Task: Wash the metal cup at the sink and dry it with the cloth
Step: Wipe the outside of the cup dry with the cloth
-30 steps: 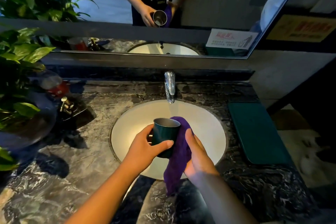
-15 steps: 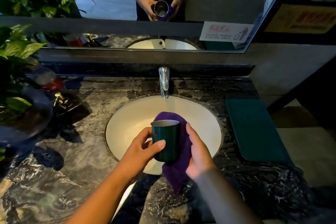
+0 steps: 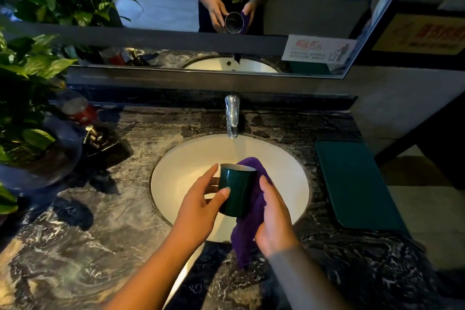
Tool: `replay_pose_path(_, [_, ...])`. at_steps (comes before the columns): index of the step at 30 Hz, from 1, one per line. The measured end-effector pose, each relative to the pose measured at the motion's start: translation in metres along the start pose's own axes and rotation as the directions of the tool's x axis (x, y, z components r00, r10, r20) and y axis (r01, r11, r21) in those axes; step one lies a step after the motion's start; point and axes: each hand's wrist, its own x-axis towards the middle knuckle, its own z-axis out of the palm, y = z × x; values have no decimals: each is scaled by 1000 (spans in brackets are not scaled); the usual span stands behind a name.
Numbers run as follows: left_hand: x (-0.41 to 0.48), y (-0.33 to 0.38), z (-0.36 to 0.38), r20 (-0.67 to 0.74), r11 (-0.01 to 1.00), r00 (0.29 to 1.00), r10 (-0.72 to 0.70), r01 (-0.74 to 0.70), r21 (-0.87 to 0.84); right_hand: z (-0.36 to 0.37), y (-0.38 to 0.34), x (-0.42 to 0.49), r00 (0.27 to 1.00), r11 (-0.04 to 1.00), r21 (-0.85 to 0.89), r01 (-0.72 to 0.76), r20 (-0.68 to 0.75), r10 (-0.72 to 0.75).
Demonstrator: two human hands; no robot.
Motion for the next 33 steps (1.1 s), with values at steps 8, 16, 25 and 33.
replay_pose_path(8, [-7,14,13,-125,993,991,-50,36,-110,11,1,-5,977,937,-286,199,127,-169])
replay_pose_path(16, [1,8,6,-171,998,985,-39,31,-48,16,5,-7,986,945,-289,155,110,-128])
replay_pose_path(25, [9,10,-7,42,970,996,-77,85,-230,12,-15,-5,1000,988,-153,20,2,-20])
replay_pose_path(33, [14,3,-9,109,920,987,-115,147,-363,7,-16,-1,999,998,-50,-47,1,47])
